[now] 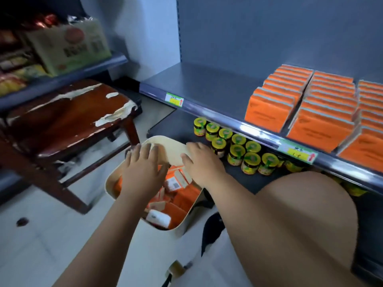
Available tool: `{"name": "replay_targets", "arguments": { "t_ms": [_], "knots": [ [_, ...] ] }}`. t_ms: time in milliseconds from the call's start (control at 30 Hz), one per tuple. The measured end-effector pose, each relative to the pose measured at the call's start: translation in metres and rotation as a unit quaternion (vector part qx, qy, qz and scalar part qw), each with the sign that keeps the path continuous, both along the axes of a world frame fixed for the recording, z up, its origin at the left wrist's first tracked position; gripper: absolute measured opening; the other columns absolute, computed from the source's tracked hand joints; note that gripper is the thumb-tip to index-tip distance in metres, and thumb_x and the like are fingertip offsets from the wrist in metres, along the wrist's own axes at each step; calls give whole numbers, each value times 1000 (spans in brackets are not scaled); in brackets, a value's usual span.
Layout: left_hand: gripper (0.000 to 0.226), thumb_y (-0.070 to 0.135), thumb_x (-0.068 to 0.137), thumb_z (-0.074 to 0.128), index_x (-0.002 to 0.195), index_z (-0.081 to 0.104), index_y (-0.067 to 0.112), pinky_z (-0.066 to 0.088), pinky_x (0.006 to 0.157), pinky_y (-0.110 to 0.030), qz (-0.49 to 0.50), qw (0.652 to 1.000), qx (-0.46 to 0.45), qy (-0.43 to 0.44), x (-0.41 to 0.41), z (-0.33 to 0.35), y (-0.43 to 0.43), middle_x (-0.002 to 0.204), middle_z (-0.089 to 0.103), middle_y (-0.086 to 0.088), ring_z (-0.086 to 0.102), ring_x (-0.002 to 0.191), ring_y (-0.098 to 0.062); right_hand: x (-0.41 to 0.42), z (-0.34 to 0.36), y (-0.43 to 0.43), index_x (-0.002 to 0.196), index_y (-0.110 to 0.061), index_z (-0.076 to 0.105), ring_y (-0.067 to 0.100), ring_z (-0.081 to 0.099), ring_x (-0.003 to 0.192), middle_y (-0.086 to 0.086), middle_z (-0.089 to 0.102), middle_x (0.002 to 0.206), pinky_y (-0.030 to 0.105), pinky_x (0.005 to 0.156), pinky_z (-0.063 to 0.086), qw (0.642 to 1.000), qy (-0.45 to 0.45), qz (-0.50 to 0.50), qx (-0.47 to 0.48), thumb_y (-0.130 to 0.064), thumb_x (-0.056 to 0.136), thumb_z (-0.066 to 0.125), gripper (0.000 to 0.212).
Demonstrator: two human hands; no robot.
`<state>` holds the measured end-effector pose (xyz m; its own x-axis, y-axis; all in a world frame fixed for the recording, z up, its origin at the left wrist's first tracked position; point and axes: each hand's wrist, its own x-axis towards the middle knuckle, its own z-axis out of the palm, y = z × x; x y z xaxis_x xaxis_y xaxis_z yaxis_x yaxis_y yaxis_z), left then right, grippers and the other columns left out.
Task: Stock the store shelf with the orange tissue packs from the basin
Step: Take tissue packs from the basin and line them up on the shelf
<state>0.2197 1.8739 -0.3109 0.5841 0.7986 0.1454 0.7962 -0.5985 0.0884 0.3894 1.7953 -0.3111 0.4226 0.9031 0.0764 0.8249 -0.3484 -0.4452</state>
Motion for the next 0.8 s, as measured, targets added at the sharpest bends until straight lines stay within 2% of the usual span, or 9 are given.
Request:
{"name": "replay_targets", "arguments": {
  "t_ms": [167, 400, 467, 567, 700, 800],
  "knots": [
    [68, 61, 104, 32, 161, 26, 25, 17, 127, -52, 25, 997, -73, 18, -10, -40, 6, 169, 28, -3, 19, 157, -30, -5, -33, 25, 120, -11, 60, 36, 56, 118, 15, 60, 124, 41, 93, 46, 995, 52, -28, -80, -41, 102, 46, 38],
    [66, 54, 101, 47, 157, 32, 23, 31, 121, -55, 55, 981, -184, 19, -13, -92, 33, 163, 37, -3, 27, 154, -30, -3, -79, 59, 130, -14, 60, 31, 61, 115, 11, 64, 127, 37, 91, 47, 973, 100, -28, -208, -38, 102, 47, 39],
    [63, 49, 98, 54, 152, 38, 20, 36, 118, -53, 70, 975, -209, 18, -12, -105, 44, 157, 44, -6, 34, 149, -31, -4, -90, 68, 133, -14, 59, 31, 60, 117, 11, 63, 129, 37, 95, 47, 962, 131, -29, -239, -41, 101, 50, 43],
    [62, 51, 96, 56, 146, 43, 16, 38, 114, -52, 90, 964, -247, 25, -10, -123, 62, 148, 50, -10, 42, 140, -34, -7, -103, 80, 138, -13, 55, 34, 56, 122, 13, 58, 134, 45, 106, 45, 944, 174, -27, -280, -37, 101, 51, 44],
    [70, 67, 91, 40, 141, 44, 18, 41, 112, -51, 118, 945, -297, 68, -6, -155, 89, 136, 56, -11, 53, 128, -32, -14, -124, 96, 150, -15, 44, 34, 49, 133, 13, 48, 149, 42, 112, 39, 935, 204, -42, -287, -42, 104, 47, 53],
    [64, 60, 88, 47, 138, 45, 20, 45, 109, -51, 148, 928, -334, 66, -1, -180, 105, 134, 59, -8, 57, 124, -31, -18, -144, 108, 151, -17, 43, 32, 47, 136, 12, 44, 154, 40, 115, 38, 929, 226, -71, -284, -41, 101, 54, 56]
  ]
}}
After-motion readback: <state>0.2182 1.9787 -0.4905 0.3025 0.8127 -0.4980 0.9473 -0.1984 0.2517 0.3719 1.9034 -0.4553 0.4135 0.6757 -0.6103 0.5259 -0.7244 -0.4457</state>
